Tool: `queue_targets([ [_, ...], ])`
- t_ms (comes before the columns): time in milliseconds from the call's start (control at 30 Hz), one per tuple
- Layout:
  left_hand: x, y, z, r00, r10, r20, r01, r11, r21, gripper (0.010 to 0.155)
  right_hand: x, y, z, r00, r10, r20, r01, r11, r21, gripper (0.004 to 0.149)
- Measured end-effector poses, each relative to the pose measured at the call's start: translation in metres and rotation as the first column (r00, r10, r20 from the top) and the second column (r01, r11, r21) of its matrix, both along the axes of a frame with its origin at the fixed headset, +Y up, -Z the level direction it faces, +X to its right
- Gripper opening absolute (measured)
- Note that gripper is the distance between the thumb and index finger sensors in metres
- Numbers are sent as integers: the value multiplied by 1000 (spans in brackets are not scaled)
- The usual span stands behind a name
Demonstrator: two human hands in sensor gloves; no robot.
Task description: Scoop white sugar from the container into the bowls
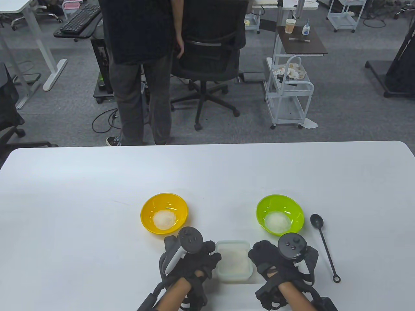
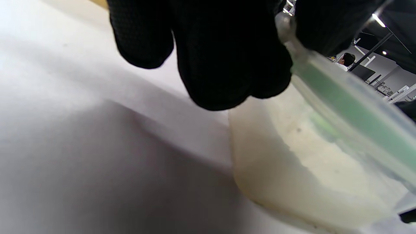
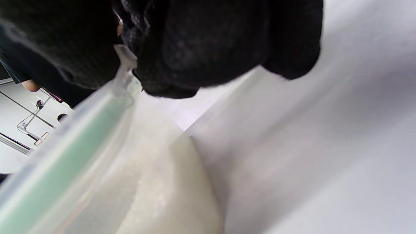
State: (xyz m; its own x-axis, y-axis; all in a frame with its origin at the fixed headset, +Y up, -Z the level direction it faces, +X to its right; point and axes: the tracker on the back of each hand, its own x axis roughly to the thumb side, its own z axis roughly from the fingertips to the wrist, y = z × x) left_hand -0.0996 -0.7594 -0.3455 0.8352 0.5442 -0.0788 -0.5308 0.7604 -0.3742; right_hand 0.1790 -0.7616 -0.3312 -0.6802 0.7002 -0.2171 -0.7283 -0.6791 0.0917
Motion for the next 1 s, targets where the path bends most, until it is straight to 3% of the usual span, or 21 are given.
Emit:
queue_targets([
  [133,1,2,3,999,-47,-22,48,998,34,61,-2,2,3,1000,20,-1,-20,1000,13,49],
  [300,10,14,11,972,-235,-15,232,947,221,55,-15,15,11,945,324,-48,-306,925,226,46],
  [400,16,15,15,959,-282,-14,276,925,262,53,-21,14,14,933,354,-62,-331,914,234,44],
  [467,16,14,14,966,-259,-22,257,939,230,54,-21,12,12,943,326,-69,-307,930,204,45],
  [667,8,4,8,997,-55,-62,56,998,19,54,-13,0,7,997,62,-35,-61,998,34,47],
  [1000,6,2,7,998,-52,-42,53,998,24,54,-9,-3,6,999,22,-46,-22,1000,7,48],
])
